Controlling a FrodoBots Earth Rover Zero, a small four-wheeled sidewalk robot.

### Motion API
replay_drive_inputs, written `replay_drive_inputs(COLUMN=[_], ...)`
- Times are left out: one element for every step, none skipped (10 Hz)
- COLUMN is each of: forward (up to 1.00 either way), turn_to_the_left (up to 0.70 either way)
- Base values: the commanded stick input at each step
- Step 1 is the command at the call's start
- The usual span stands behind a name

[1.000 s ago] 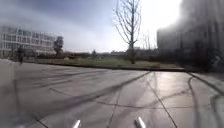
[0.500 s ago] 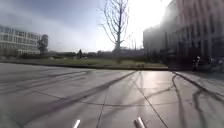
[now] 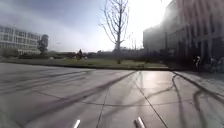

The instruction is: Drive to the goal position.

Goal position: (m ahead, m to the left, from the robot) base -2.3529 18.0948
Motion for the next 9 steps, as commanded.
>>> replay_drive_inputs(forward=[0.70, 0.70, 0.70, 0.58, 0.47, 0.35, 0.21, 0.15, 0.14], turn_to_the_left=[0.00, 0.00, 0.00, 0.00, 0.00, 0.00, 0.00, 0.00, 0.00])
